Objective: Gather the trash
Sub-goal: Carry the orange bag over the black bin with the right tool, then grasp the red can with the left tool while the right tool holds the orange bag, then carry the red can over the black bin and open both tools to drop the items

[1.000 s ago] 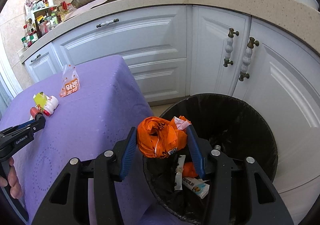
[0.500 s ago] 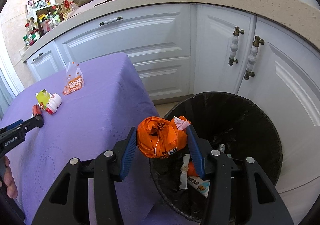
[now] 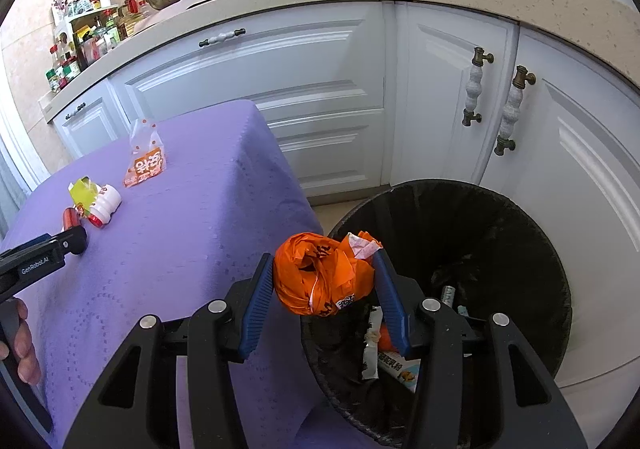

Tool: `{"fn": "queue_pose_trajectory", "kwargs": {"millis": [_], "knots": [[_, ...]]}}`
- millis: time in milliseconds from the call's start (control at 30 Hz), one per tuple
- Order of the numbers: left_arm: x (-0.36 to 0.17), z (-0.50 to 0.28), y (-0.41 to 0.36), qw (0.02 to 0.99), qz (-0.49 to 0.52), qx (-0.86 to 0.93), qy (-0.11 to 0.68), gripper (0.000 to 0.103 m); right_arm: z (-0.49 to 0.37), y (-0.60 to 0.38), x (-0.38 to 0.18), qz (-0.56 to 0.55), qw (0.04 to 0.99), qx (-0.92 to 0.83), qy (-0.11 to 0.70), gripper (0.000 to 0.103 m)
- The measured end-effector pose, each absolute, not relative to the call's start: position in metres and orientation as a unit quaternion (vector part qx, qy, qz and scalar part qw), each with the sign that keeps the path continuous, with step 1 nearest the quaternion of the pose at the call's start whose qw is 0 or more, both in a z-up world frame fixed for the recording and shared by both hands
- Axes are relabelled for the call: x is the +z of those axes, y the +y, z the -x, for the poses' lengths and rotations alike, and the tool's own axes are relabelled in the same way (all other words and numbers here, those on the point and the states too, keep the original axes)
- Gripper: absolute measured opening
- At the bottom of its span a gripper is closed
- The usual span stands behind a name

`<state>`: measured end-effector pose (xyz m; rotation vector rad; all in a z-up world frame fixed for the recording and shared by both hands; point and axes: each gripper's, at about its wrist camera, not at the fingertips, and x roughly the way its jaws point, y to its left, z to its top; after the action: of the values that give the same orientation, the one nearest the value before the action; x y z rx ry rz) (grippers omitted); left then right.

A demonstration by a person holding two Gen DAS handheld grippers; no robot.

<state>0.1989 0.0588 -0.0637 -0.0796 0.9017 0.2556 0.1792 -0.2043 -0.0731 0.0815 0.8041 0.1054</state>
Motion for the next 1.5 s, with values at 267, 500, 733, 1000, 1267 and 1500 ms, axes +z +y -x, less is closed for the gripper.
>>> {"fn": "queue_pose_trajectory", "kwargs": {"millis": [267,500,733,1000,1267,1500], "knots": [[-0.066,-0.187,0.059,0.893,0.051,0.106,0.434,0.025,-0.178,-0.204,-0.074,-0.041,0.917,0.054,0.393,0.05],[-0.06,-0.174,0.058,0.899,0.043,0.1,0.424,0.019,-0.176,-0.202,-0.073,-0.04,0.918,0.054,0.391,0.05],[-0.049,-0.16,0.056,0.906,0.036,0.094,0.41,0.019,-0.168,-0.202,-0.067,-0.038,0.92,0.051,0.386,0.05],[-0.032,-0.147,0.048,0.915,0.036,0.075,0.395,0.019,-0.159,-0.207,-0.058,-0.038,0.925,0.042,0.376,0.05],[-0.012,-0.139,0.013,0.927,0.025,0.018,0.374,0.019,-0.149,-0.225,-0.048,-0.042,0.93,0.016,0.364,0.05],[-0.007,-0.143,-0.04,0.93,0.009,-0.047,0.363,0.019,-0.137,-0.25,-0.04,-0.044,0.934,-0.017,0.354,0.05]]}}
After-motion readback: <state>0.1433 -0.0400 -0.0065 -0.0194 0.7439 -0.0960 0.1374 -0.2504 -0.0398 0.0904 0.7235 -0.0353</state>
